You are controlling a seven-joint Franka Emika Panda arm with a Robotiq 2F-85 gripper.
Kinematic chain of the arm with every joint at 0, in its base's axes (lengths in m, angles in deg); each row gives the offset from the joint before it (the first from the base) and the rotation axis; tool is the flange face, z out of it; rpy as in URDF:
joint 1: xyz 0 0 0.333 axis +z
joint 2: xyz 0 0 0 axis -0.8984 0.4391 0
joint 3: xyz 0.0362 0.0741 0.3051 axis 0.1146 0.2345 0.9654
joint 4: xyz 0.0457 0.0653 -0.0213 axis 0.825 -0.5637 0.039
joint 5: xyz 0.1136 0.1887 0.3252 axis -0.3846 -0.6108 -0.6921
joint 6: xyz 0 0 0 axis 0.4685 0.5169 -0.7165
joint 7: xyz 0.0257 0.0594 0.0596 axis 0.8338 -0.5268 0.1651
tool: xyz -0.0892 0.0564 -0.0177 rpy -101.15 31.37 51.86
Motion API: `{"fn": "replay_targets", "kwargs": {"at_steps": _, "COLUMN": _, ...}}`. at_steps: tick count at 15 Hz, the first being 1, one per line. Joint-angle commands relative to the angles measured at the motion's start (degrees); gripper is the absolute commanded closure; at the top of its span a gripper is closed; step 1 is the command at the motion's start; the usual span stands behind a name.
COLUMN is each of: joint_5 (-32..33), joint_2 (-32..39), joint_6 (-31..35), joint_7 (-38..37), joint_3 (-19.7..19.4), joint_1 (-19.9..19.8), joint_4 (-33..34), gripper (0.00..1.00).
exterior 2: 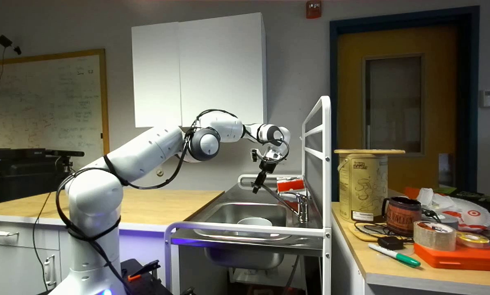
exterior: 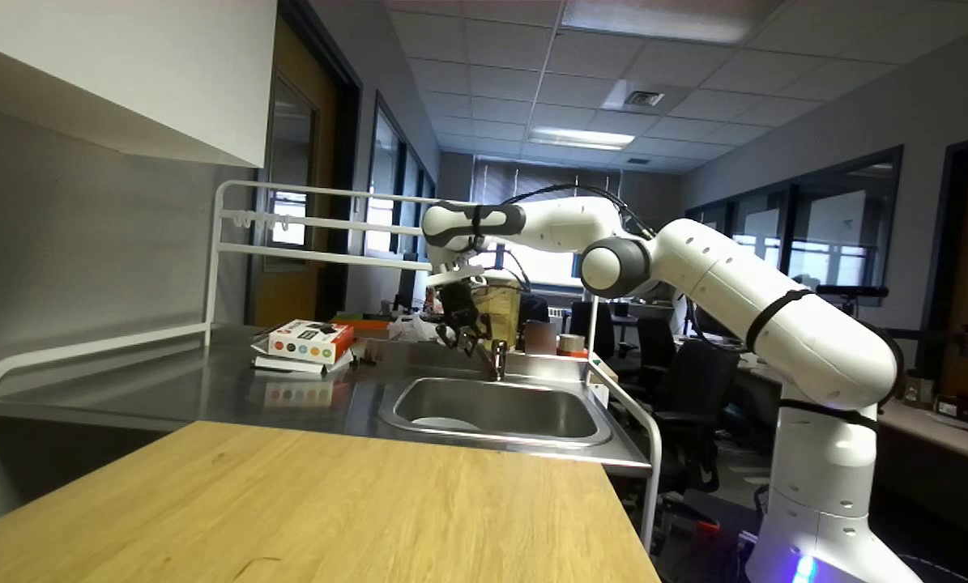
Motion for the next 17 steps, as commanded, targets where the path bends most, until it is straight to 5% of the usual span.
{"fn": "replay_targets", "kwargs": {"at_steps": 1, "joint_5": -1.73, "joint_2": 0.09, "joint_6": -0.42, "joint_7": -1.78, "joint_3": 1.1, "joint_1": 0.38, "joint_4": 3.53, "gripper": 0.68}}
{"fn": "replay_targets", "kwargs": {"at_steps": 10, "joint_5": -5.9, "joint_2": -3.22, "joint_6": 6.89, "joint_7": -1.6, "joint_3": 2.54, "joint_1": 1.7, "joint_4": 1.17, "gripper": 0.0}}
{"fn": "replay_targets", "kwargs": {"at_steps": 17, "joint_5": -8.01, "joint_2": -8.97, "joint_6": 13.77, "joint_7": 1.29, "joint_3": 3.09, "joint_1": 4.52, "joint_4": -2.24, "gripper": 0.0}}
